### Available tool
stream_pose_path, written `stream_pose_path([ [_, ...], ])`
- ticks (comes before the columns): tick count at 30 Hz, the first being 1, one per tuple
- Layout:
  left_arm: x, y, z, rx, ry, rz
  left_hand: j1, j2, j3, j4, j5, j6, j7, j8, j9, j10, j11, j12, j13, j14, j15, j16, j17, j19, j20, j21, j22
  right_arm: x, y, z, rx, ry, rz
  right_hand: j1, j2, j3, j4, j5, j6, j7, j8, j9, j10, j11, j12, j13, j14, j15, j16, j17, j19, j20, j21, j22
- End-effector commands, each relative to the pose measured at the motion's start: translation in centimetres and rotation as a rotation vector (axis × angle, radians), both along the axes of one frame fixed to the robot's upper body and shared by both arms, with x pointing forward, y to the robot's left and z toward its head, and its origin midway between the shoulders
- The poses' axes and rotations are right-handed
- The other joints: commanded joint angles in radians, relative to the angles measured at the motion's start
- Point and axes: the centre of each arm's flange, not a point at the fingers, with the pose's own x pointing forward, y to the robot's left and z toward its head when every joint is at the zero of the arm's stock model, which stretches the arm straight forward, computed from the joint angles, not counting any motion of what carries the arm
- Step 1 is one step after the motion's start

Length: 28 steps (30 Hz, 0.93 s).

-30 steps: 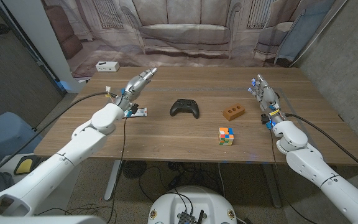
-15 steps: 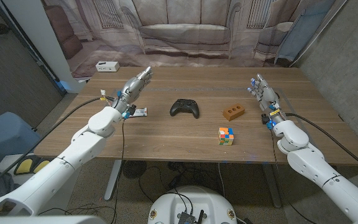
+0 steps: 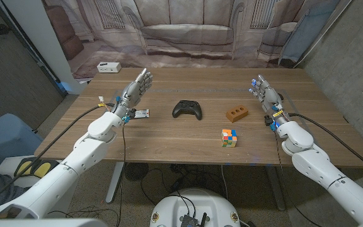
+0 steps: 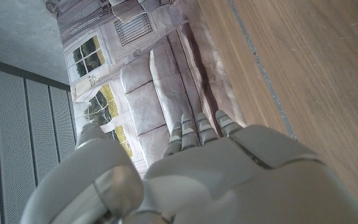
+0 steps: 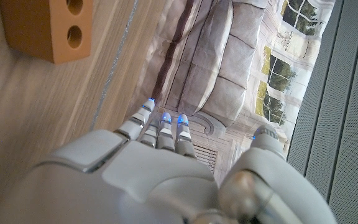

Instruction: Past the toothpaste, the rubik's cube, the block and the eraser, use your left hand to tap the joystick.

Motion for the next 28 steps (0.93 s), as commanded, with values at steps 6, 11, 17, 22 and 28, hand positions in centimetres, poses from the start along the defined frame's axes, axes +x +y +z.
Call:
stream_pose_path([
  [6,1.6,-0.5,-1.1,-0.049,0.066,-0.105,-0.013,0.002,-0.005,-0.001,-0.001,-0.001,0.007,-0.003,0.001,-0.005,0.016,-0.003,0.0,-0.003,0.015,0.0,0.003,0.0,-0.001,0.006,0.003,0.3,0.9,0.8,-0.045,-0.011,0.016,0.0,-0.004,-0.005,0.002,-0.001,0.005,0.0,-0.001,0.005,0.004,0.006,0.002,0.005,0.0,0.008,0.002,0.003,0.004,0.001,0.001,0.003],
  [11,1.5,-0.7,-0.9,-0.039,0.061,-0.098,-0.015,0.002,-0.006,0.0,-0.001,0.0,0.008,-0.003,0.001,-0.009,0.017,-0.005,0.0,-0.007,0.019,-0.001,0.003,-0.001,-0.003,0.004,0.003,0.4,1.0,0.8,-0.048,-0.003,0.022,-0.001,-0.006,-0.006,0.002,-0.001,0.004,0.001,-0.002,0.005,0.004,0.001,0.002,0.005,0.0,0.007,0.002,0.003,0.003,0.001,0.0,0.003],
  [17,1.1,-0.6,-1.0,-0.048,0.059,-0.09,-0.017,0.002,-0.006,0.0,-0.001,0.002,0.006,-0.001,0.001,-0.007,0.017,-0.005,0.0,-0.009,0.02,-0.002,0.003,-0.002,-0.002,0.003,0.003,0.6,0.8,0.7,-0.047,0.003,0.027,-0.001,-0.008,-0.007,0.002,-0.001,0.004,0.0,-0.002,0.006,0.005,0.001,0.002,0.005,0.0,0.007,0.002,0.003,0.004,0.002,0.0,0.003],
  [22,1.0,-0.4,-1.0,-0.043,0.063,-0.082,-0.019,0.002,-0.007,0.001,-0.001,0.004,0.005,-0.001,0.001,-0.008,0.014,-0.006,0.0,-0.008,0.019,-0.002,0.003,-0.001,0.002,0.003,0.003,1.0,1.0,0.8,-0.042,0.001,0.035,-0.001,-0.008,-0.007,0.002,-0.001,0.003,0.002,-0.002,0.006,0.005,0.0,0.002,0.005,0.0,0.007,0.002,0.003,0.003,0.002,0.0,0.003],
  [28,1.1,-0.4,-0.9,-0.043,0.06,-0.08,-0.02,0.002,-0.007,0.001,-0.001,0.009,0.002,0.001,0.001,-0.009,0.009,-0.006,-0.001,-0.009,0.018,-0.002,0.003,-0.002,0.006,0.002,0.003,1.2,1.2,0.7,-0.039,0.001,0.038,-0.001,-0.009,-0.008,0.002,0.0,0.003,0.002,-0.002,0.006,0.005,0.001,0.002,0.005,0.0,0.007,0.002,0.003,0.003,0.002,0.0,0.003],
])
